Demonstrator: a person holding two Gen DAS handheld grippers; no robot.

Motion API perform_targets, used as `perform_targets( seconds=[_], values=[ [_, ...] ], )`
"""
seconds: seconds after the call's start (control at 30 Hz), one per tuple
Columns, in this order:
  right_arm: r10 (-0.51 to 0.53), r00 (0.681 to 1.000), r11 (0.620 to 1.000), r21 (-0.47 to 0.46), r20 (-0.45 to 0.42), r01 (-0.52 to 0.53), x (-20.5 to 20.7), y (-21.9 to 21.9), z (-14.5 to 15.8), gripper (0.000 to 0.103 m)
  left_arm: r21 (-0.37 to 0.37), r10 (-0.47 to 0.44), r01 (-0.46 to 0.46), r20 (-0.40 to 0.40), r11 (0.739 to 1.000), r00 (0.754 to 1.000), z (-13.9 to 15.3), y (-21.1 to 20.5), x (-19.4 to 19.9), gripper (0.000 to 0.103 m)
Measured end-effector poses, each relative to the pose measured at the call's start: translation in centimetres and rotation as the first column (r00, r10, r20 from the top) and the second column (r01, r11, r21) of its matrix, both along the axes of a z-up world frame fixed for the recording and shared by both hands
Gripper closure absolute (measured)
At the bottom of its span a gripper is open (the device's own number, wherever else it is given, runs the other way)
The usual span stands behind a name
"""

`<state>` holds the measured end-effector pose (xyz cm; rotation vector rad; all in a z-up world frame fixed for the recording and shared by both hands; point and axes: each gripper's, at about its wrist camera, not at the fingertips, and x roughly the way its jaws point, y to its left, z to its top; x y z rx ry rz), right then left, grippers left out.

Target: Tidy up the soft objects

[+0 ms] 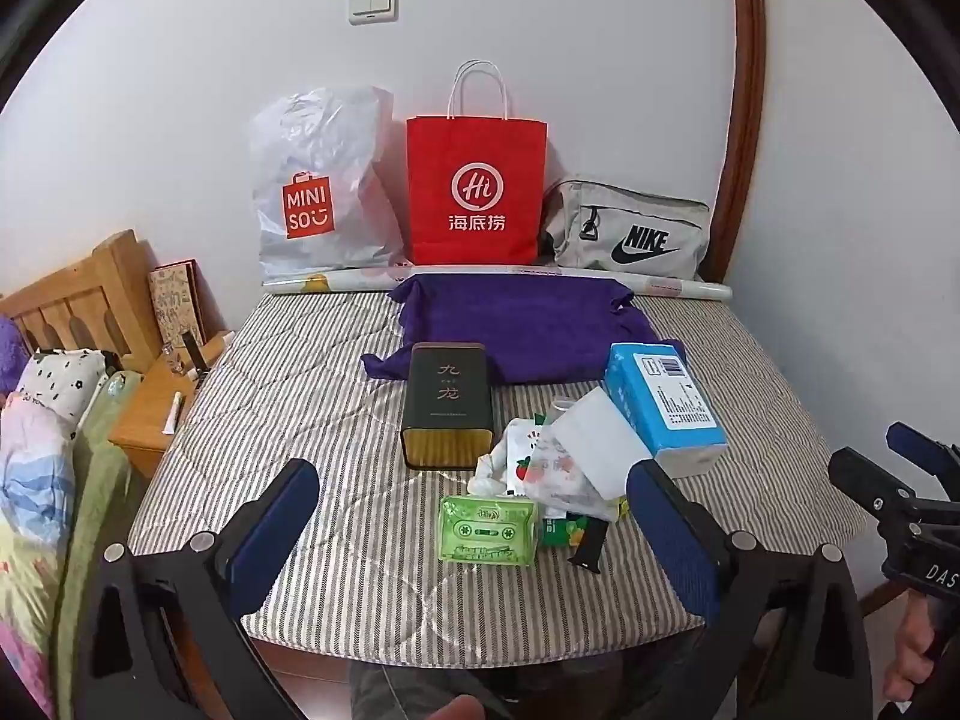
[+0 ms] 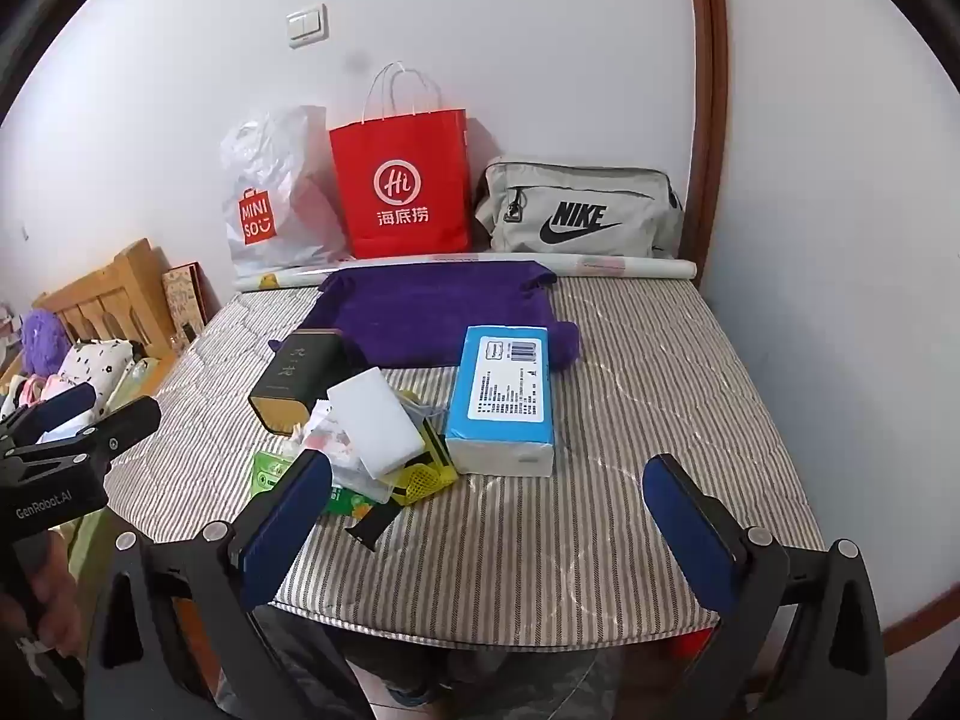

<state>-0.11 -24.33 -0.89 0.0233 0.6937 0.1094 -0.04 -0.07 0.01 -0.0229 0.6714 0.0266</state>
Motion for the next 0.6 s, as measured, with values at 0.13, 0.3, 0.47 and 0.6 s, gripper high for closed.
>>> perform_targets(
  seconds=[0.13, 0.3, 0.47, 0.6],
  values=[
    [-0.002, 1.000, 1.000, -0.016, -0.006, 0.002, 0.1, -0.2, -0.1, 0.001, -0.016, 0.000, 0.000, -0.004, 1.000, 1.000, -0.1, -0.1, 0.0, 0.000],
    [-0.002, 1.000, 1.000, -0.025, -0.003, 0.002, -0.4, 0.3, 0.1, 0.001, -0.023, -0.005, 0.005, -0.008, 1.000, 1.000, 0.6, -0.3, -0.4, 0.000],
    [-0.004, 1.000, 1.000, -0.018, -0.008, 0.003, -0.4, 0.0, 0.0, 0.001, -0.012, 0.003, -0.003, -0.001, 1.000, 1.000, 1.0, -0.4, -0.6, 0.000],
    [-0.003, 1.000, 1.000, -0.021, -0.007, 0.003, -0.5, 0.0, 0.0, 0.001, -0.014, 0.010, -0.010, -0.001, 1.000, 1.000, 1.1, 0.2, -0.6, 0.000]
  ],
)
